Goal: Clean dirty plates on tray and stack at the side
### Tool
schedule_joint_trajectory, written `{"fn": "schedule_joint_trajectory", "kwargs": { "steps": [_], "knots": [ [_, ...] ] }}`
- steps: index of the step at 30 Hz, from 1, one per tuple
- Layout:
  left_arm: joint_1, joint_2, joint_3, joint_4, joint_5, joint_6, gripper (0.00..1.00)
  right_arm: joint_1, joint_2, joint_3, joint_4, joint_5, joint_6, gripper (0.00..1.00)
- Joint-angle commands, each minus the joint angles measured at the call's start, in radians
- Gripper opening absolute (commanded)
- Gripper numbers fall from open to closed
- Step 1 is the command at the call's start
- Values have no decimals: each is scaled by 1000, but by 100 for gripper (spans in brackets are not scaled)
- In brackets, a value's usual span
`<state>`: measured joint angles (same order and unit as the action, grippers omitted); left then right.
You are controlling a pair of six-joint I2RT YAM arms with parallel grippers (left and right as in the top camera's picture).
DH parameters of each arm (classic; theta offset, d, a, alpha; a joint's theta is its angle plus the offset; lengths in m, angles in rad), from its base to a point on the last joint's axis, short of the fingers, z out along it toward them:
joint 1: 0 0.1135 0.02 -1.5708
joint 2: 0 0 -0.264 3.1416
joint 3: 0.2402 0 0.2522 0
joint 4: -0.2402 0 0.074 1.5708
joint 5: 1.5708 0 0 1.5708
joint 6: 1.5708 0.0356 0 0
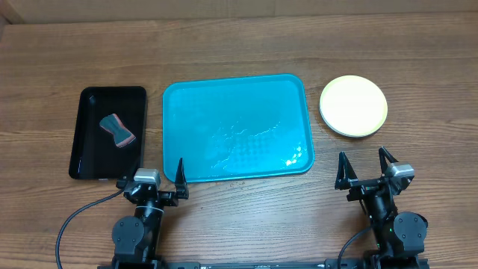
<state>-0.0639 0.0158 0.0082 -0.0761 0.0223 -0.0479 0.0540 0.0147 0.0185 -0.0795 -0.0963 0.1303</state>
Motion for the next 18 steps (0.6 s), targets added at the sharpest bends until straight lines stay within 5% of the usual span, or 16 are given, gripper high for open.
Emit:
{"fn": "schedule_joint_trajectory", "kwargs": {
  "steps": [1,18],
  "knots": [
    [5,-13,-4,-3,-23,19,100,-4,-12,-11,4,10,-3,100],
    [5,-13,-4,1,-84,9,100,-4,-12,-11,4,10,-3,100]
  ]
}}
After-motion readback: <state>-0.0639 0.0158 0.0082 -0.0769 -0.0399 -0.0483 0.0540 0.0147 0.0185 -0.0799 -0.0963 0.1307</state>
